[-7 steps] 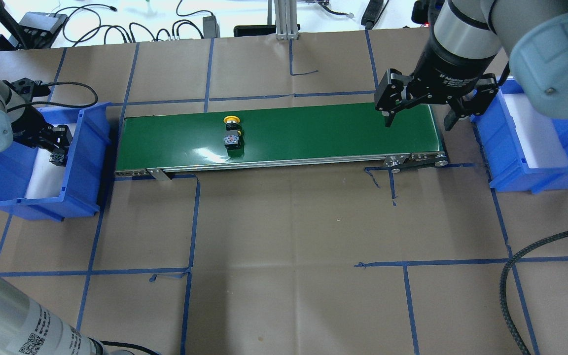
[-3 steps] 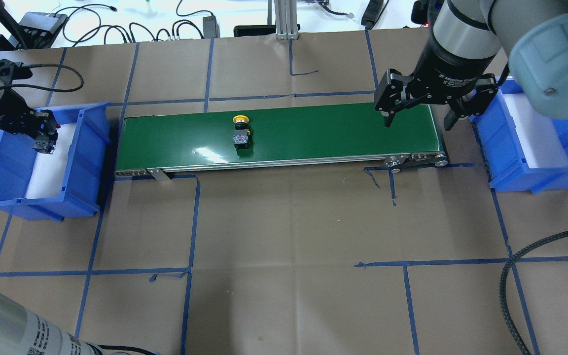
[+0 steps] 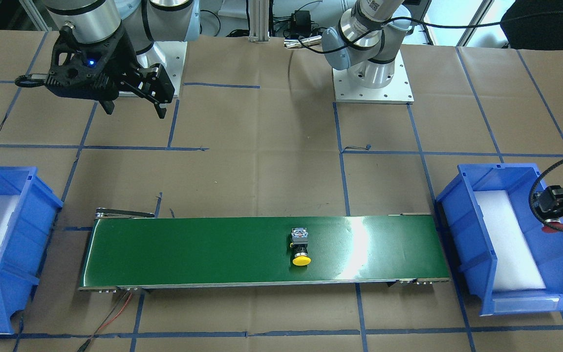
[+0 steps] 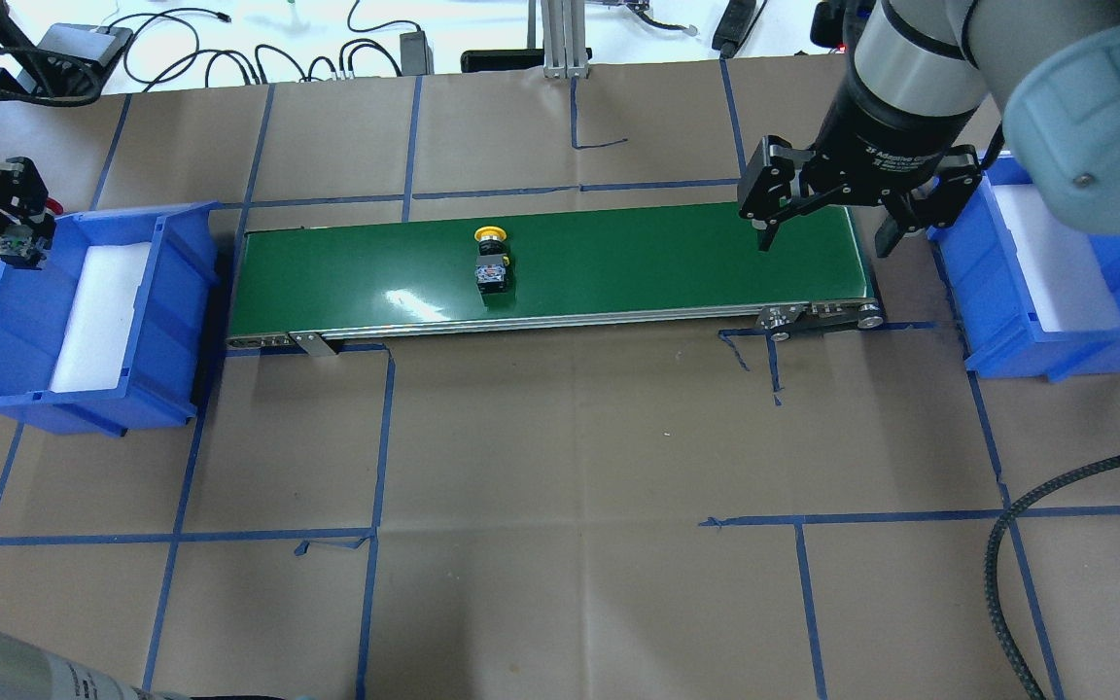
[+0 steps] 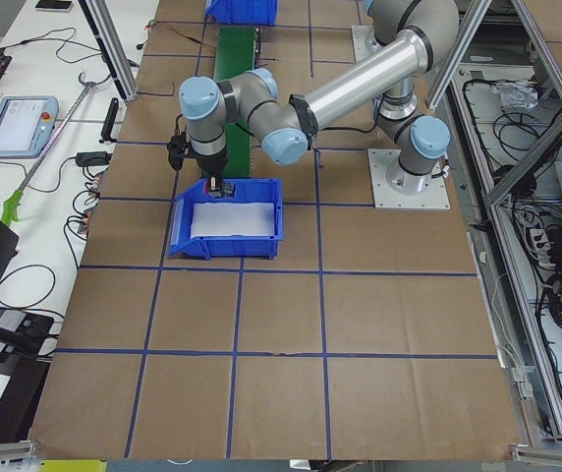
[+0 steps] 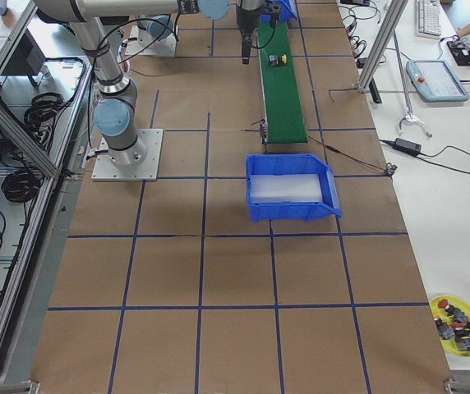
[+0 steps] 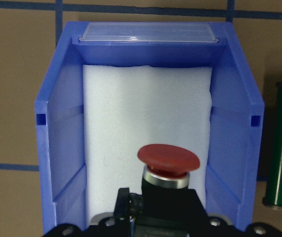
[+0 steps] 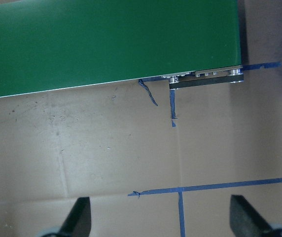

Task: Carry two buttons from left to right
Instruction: 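Carry the red button onto the conveyor near its start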

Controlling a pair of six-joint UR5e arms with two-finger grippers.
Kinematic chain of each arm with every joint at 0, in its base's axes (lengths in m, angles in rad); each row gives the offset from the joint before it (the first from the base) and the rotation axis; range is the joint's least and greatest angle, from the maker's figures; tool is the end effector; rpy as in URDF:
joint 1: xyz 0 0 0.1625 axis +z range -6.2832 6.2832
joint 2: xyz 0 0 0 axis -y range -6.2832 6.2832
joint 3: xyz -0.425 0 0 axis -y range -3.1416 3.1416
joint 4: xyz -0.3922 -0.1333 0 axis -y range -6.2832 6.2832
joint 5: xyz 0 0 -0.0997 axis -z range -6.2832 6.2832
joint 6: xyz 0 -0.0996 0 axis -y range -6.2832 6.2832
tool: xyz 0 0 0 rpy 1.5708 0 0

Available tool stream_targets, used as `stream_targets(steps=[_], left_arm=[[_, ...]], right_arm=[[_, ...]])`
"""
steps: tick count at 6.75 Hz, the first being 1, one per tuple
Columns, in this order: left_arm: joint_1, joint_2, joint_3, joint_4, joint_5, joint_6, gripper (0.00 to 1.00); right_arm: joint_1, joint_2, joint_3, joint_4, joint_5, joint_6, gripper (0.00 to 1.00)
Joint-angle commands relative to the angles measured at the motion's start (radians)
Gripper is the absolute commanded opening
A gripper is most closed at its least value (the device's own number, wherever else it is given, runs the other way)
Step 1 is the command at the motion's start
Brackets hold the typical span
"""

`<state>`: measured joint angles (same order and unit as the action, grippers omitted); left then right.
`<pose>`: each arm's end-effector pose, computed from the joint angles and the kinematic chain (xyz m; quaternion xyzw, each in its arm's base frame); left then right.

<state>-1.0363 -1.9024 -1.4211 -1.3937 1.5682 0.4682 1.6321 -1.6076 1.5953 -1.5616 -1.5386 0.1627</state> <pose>0.2026 -0.6044 0.3933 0.0331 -0.9994 -0.0015 0.0023 0.1654 -0.4673 0.4928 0.0506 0.9986 0.0003 0.0162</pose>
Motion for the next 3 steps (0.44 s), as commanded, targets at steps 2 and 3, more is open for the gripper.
stream_targets(steps=[2, 3], left_arm=[[-0.092, -0.003, 0.005, -0.022, -0.007, -0.136, 0.08], [-0.166, -0.001, -0.002, -0.018, -0.005, -0.252, 0.08]], right_arm=[[0.000, 0.000, 0.000, 0.000, 0.002, 0.000, 1.00], [0.000, 0.000, 0.000, 0.000, 0.000, 0.000, 1.00]])
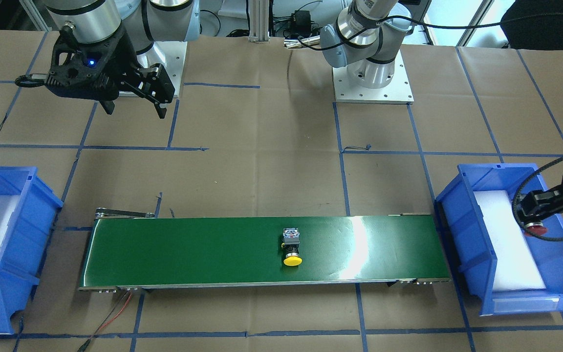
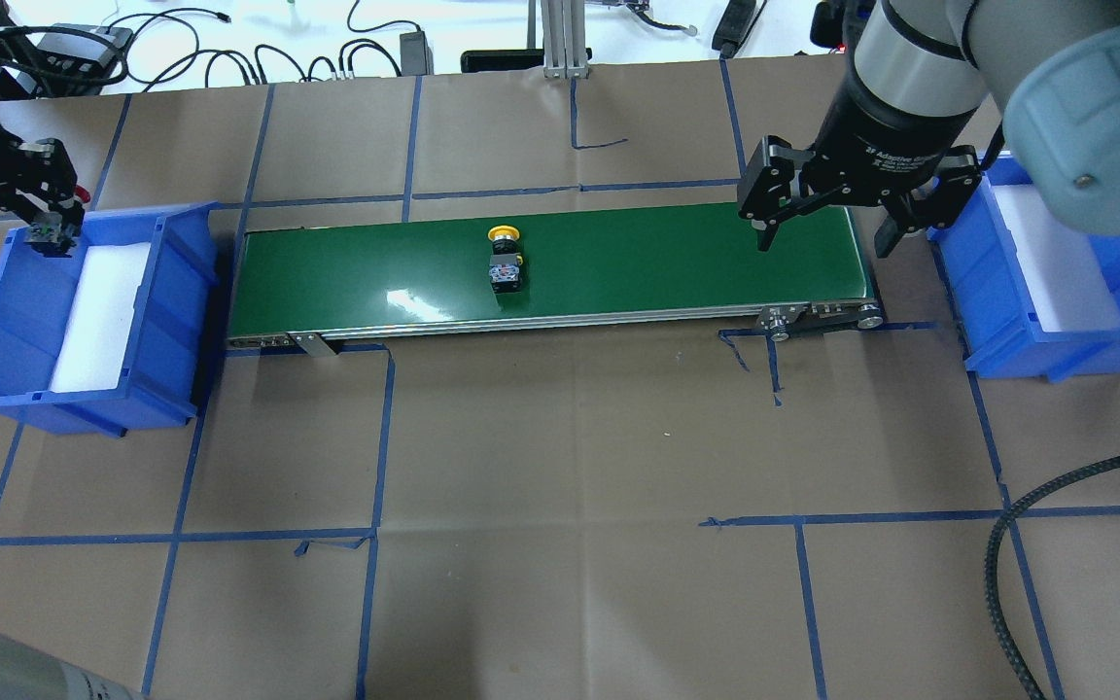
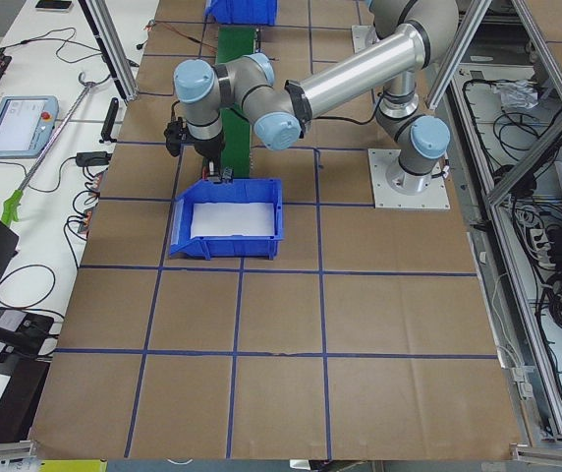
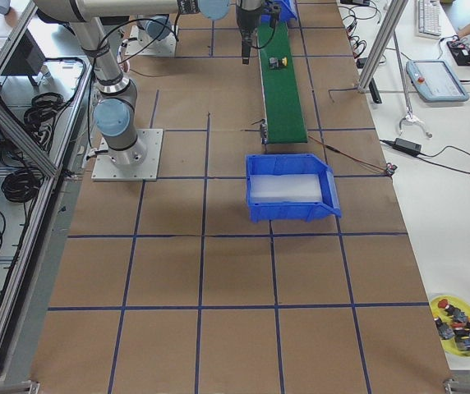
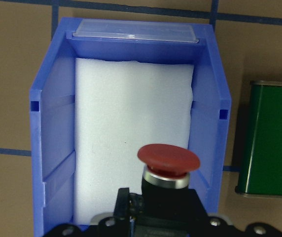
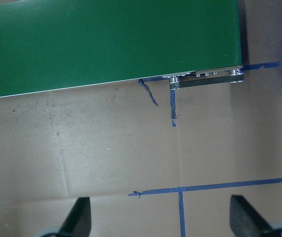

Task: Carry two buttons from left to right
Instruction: 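Carry the red button onto the conveyor near its start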

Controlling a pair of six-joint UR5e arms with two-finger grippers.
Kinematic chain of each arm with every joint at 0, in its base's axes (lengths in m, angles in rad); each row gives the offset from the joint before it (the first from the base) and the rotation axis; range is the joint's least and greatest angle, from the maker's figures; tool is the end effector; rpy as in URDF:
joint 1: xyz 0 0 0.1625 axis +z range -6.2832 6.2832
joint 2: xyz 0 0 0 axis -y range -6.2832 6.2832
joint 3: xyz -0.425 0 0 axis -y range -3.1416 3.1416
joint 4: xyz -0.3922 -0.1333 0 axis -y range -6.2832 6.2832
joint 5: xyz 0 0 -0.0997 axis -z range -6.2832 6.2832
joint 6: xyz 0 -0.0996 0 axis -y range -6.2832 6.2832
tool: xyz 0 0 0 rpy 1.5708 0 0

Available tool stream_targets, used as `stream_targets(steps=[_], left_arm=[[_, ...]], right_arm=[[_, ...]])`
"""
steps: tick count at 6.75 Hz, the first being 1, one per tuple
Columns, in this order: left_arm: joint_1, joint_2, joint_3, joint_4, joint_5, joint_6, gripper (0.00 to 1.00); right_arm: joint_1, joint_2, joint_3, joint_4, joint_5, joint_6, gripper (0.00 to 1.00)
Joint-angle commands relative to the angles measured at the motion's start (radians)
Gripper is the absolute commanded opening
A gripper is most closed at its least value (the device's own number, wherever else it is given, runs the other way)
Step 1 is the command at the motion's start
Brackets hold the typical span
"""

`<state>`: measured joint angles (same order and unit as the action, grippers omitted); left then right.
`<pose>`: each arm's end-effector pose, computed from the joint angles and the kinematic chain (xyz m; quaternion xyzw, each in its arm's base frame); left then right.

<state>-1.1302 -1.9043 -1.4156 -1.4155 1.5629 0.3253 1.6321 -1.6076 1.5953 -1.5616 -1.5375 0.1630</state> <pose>0.1442 -0.6202 0.3927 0.0577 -0.9983 -0.0092 0.0080 0.1656 -0.4673 0.4928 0.0508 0.9986 0.0003 0.0167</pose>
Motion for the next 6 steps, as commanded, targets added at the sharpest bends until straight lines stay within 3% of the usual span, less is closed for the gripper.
stream_targets(steps=[1, 3, 6], left_arm=[[-0.148, -0.002, -0.013, 0.006, 0.002, -0.212, 0.08], [-0.270, -0.028, -0.026, 0.012, 0.008, -0.319, 0.08], [-0.269, -0.021, -0.165, 0.192, 0.008, -0.290, 0.08]], right_arm=[[0.000, 0.000, 0.000, 0.000, -0.001, 0.001, 1.00], [0.000, 0.000, 0.000, 0.000, 0.000, 0.001, 1.00], [-0.003, 0.000, 0.000, 0.000, -0.003, -0.002, 1.00]])
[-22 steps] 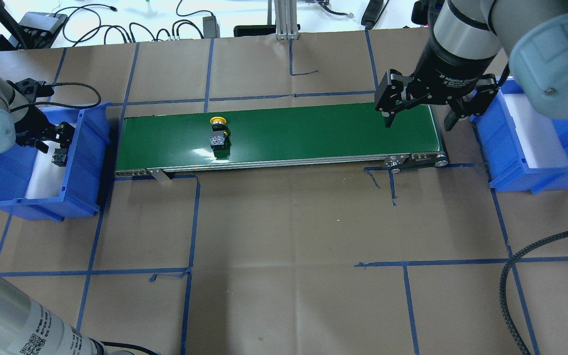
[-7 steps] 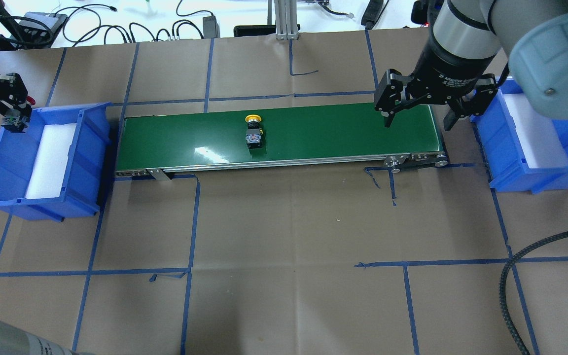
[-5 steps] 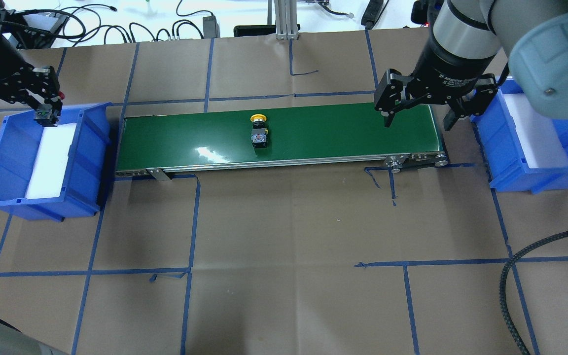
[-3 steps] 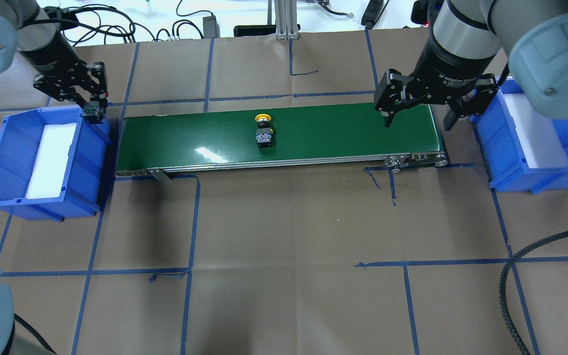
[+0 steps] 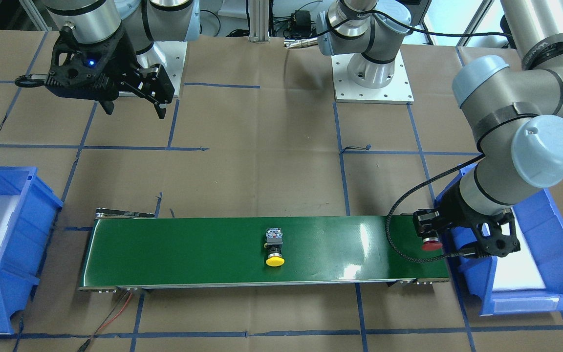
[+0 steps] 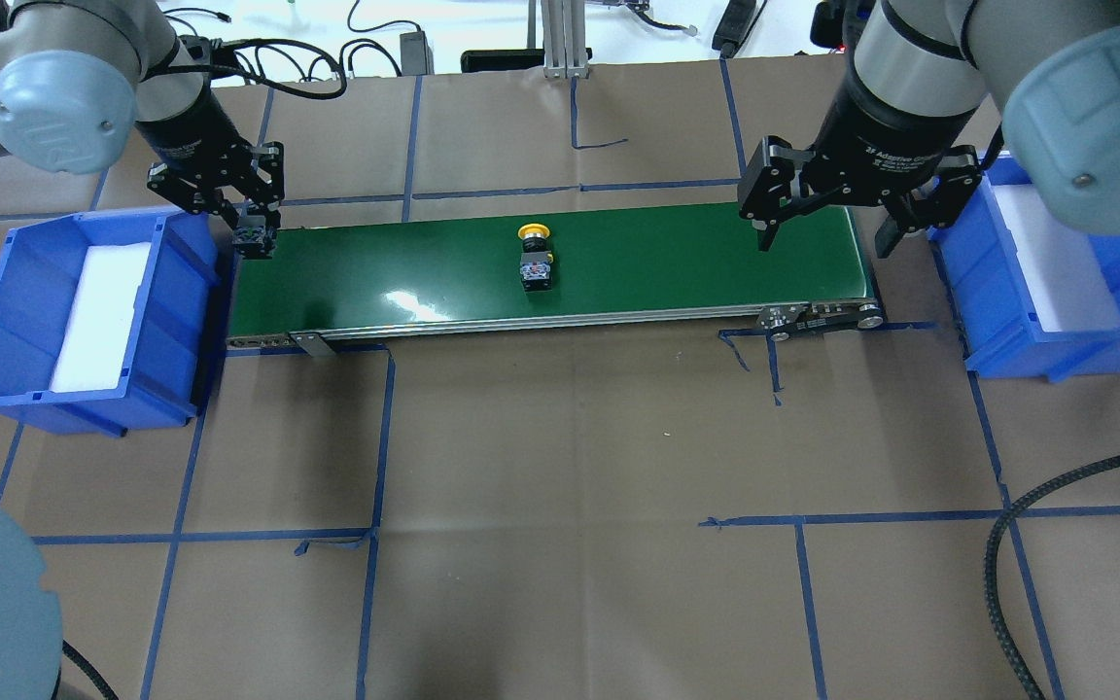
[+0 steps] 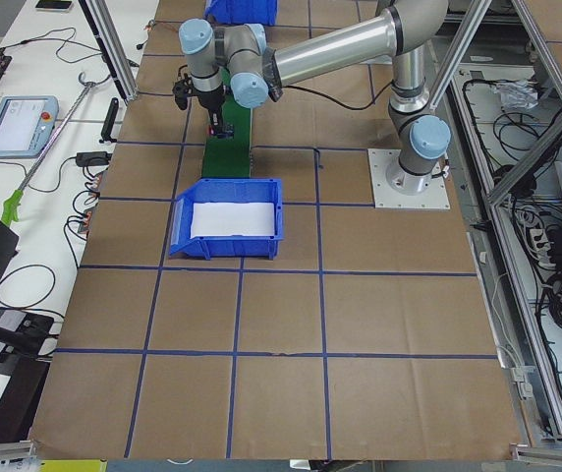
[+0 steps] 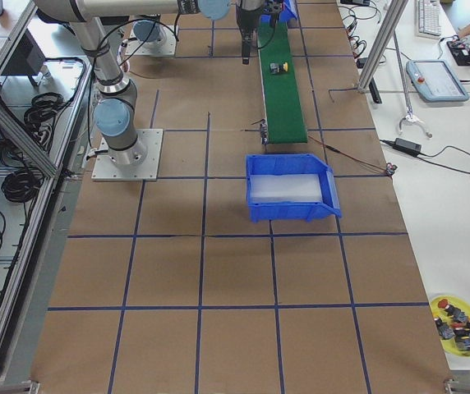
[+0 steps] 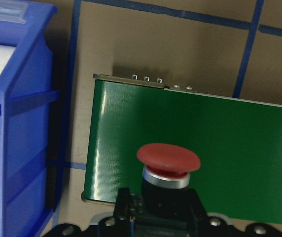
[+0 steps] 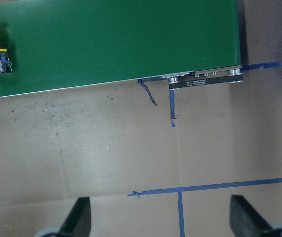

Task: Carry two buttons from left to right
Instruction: 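Carry the red button onto the conveyor near its start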

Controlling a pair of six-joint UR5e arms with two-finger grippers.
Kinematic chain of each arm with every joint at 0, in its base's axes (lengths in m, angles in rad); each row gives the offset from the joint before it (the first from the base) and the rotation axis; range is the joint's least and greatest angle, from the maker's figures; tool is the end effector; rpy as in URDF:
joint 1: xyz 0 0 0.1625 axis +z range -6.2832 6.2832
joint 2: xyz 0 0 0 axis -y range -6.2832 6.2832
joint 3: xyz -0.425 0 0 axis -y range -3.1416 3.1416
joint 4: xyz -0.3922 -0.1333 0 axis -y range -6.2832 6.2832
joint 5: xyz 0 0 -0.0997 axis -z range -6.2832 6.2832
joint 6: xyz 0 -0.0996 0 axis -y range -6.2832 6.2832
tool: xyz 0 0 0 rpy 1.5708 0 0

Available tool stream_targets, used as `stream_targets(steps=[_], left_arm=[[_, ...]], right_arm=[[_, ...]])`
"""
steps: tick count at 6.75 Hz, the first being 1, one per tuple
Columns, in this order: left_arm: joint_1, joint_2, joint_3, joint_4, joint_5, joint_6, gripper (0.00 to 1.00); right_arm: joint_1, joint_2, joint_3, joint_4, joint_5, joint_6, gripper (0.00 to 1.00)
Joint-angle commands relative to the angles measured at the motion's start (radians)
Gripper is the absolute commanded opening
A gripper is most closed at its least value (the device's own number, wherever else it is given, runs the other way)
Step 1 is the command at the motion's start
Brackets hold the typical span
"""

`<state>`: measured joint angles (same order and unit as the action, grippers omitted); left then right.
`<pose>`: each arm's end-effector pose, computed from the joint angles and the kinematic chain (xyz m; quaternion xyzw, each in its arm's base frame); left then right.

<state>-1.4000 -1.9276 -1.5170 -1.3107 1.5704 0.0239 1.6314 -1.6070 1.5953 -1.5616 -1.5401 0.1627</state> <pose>-0.0263 -0.6318 0.3399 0.0734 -0.9971 -0.0213 0.0023 0.1650 -0.4676 0.4925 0.0510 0.9986 0.0005 0.0154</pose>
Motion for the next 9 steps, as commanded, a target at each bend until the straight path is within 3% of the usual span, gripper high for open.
stream_targets(steps=[1, 4, 5, 7, 8, 9], left_arm=[[0.003, 0.002, -0.127, 0.208, 0.002, 0.017, 0.09], [0.036, -0.022, -0.203, 0.303, 0.005, 0.080, 0.09], [0.035, -0.025, -0.204, 0.298, 0.008, 0.067, 0.09], [0.029, -0.028, -0.204, 0.297, 0.007, 0.059, 0.09], [0.026, -0.033, -0.204, 0.295, 0.004, 0.039, 0.11], [0.024, -0.036, -0.204, 0.294, -0.006, 0.019, 0.25]], right_arm=[[-0.005, -0.007, -0.002, 0.002, 0.006, -0.002, 1.00], [-0.002, 0.018, 0.000, -0.023, -0.012, -0.011, 1.00], [-0.004, 0.088, -0.018, -0.043, -0.011, 0.001, 1.00], [-0.002, 0.189, -0.021, -0.258, 0.000, 0.003, 1.00], [-0.002, 0.250, -0.028, -0.291, 0.002, 0.006, 1.00], [-0.001, 0.280, -0.026, -0.339, 0.003, 0.003, 1.00]])
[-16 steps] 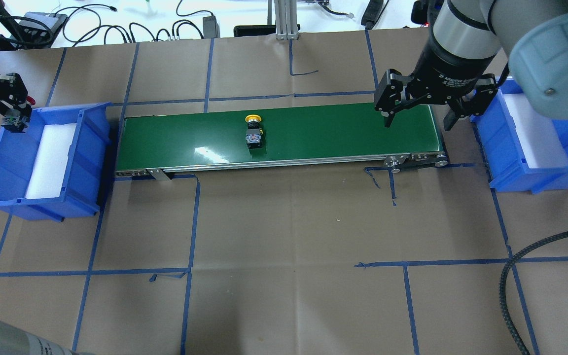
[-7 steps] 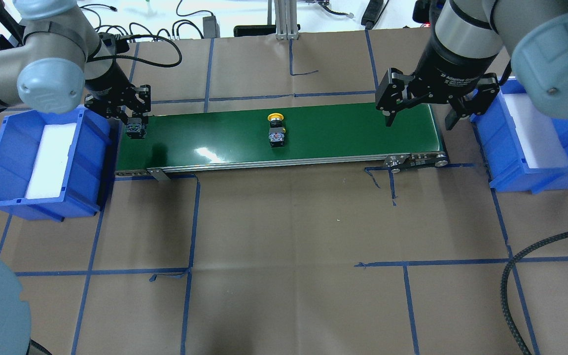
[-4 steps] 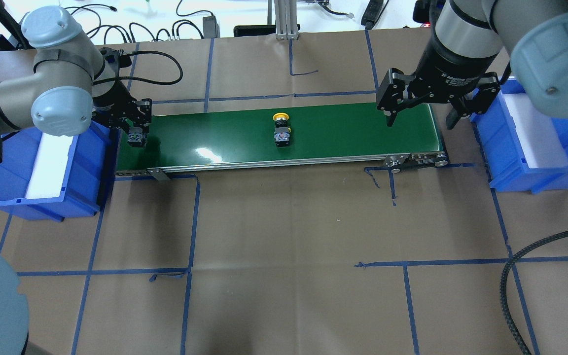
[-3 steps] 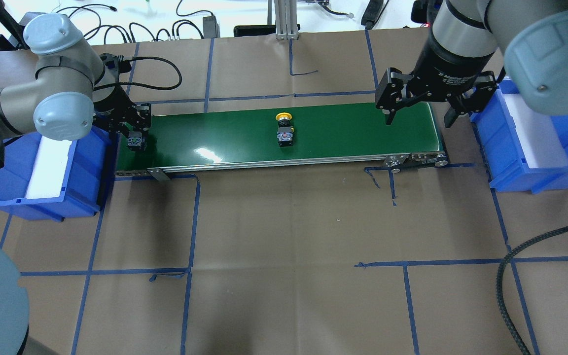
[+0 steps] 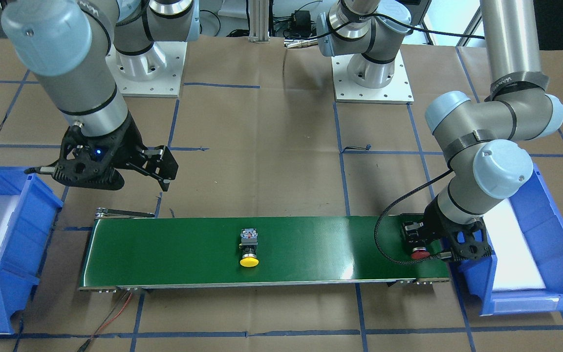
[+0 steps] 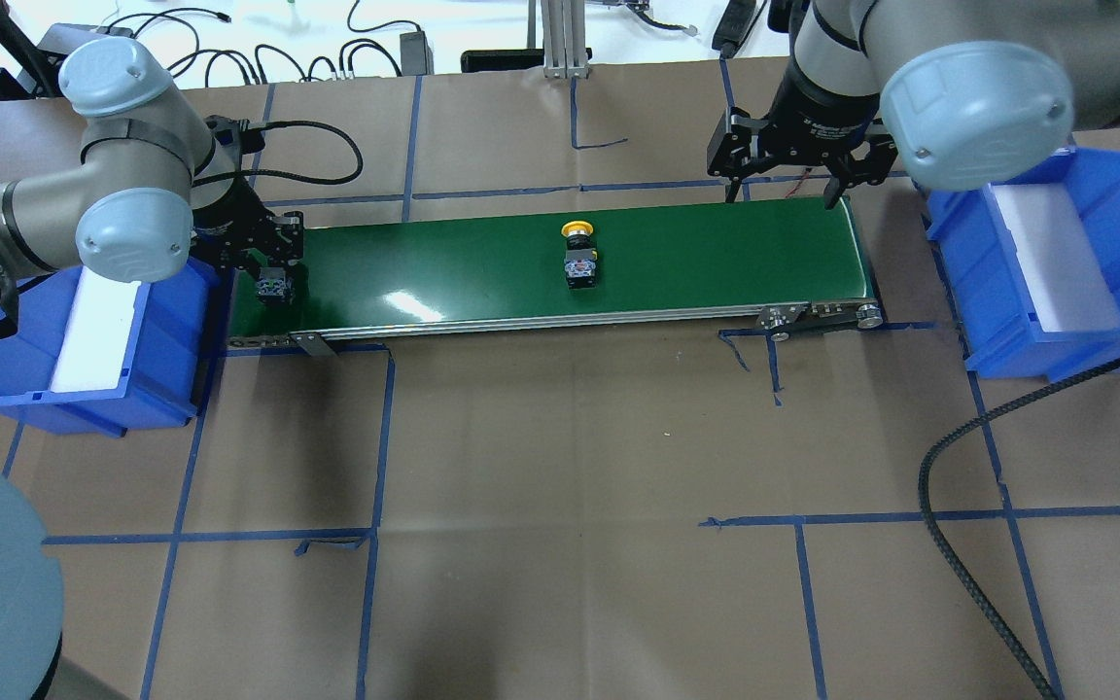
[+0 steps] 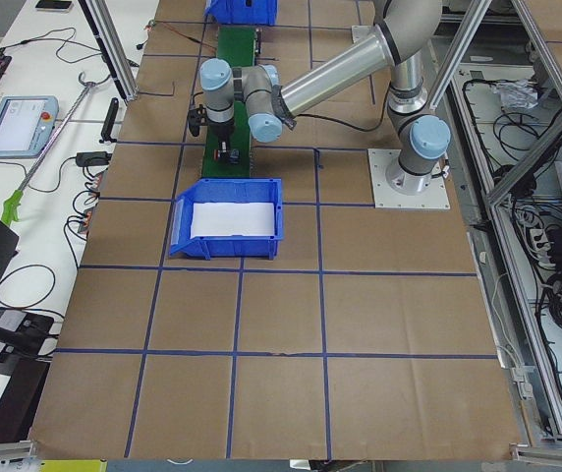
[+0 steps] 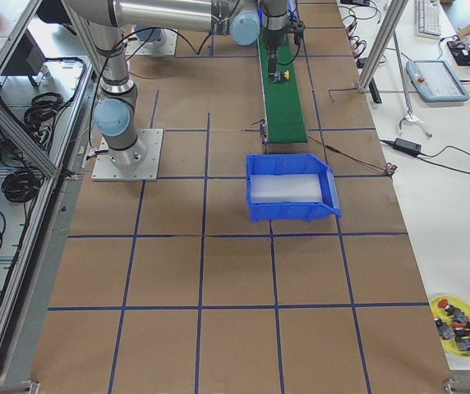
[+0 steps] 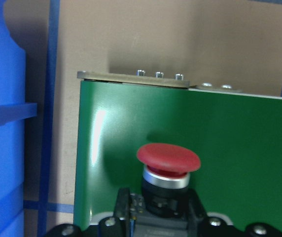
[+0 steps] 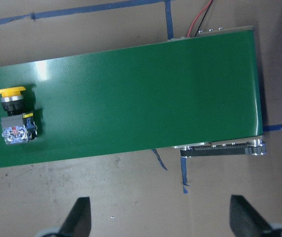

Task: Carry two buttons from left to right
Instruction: 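Release the red button on the belt while the right gripper moves toward the yellow button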

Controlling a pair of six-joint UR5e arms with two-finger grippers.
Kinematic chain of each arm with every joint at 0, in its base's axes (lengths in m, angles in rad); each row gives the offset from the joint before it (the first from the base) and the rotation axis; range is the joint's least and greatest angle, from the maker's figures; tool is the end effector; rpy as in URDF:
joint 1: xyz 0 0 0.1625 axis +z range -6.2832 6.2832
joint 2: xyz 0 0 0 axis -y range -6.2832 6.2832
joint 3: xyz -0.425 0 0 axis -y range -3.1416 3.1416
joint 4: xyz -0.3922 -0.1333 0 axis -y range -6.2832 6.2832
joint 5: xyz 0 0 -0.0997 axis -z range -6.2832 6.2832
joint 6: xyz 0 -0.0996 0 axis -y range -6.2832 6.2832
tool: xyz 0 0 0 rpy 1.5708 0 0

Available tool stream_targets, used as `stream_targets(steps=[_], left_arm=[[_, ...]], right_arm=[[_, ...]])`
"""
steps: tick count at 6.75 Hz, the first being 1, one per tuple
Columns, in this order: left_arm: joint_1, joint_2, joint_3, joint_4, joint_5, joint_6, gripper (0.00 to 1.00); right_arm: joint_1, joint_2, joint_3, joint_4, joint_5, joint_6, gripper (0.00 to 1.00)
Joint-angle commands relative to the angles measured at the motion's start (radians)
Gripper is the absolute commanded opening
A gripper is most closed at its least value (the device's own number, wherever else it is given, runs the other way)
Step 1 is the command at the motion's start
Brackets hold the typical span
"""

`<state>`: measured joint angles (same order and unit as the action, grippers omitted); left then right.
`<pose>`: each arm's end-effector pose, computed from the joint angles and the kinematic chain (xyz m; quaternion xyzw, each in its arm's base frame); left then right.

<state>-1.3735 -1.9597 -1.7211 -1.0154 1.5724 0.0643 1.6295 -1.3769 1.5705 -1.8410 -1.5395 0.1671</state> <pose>-0.0131 -0.6135 0.2564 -0.0665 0.9978 -0.0079 0.0019 0.1698 -0.5648 0.4125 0.0535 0.9977 -0.0363 0.0198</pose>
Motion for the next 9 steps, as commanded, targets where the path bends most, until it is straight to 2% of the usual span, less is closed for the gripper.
stream_targets(steps=[1, 2, 3, 5, 6, 7, 8, 9], left_arm=[[-0.004, -0.005, 0.001, 0.000, -0.011, -0.030, 0.50], [-0.002, -0.005, 0.006, 0.003, -0.012, -0.031, 0.99], [-0.004, -0.005, 0.024, 0.000, -0.009, -0.032, 1.00], [-0.015, 0.024, 0.061, -0.012, -0.009, -0.049, 1.00], [-0.025, 0.062, 0.078, -0.066, -0.017, -0.050, 1.00], [-0.042, 0.096, 0.125, -0.178, -0.017, -0.073, 1.00], [-0.079, 0.123, 0.203, -0.331, -0.017, -0.102, 1.00], [-0.111, 0.149, 0.271, -0.432, -0.017, -0.104, 1.00]], right_arm=[[0.000, 0.082, -0.004, -0.066, 0.002, 0.002, 1.00], [-0.003, 0.085, -0.004, -0.073, 0.004, -0.001, 1.00], [-0.002, 0.096, -0.004, -0.136, 0.007, 0.000, 1.00], [-0.002, 0.102, 0.009, -0.127, 0.009, 0.002, 1.00], [-0.002, 0.104, 0.009, -0.144, 0.074, 0.014, 1.00], [-0.002, 0.123, 0.008, -0.144, 0.114, 0.018, 1.00], [-0.002, 0.146, 0.000, -0.144, 0.104, 0.015, 1.00], [-0.002, 0.153, -0.001, -0.147, 0.114, 0.023, 1.00]])
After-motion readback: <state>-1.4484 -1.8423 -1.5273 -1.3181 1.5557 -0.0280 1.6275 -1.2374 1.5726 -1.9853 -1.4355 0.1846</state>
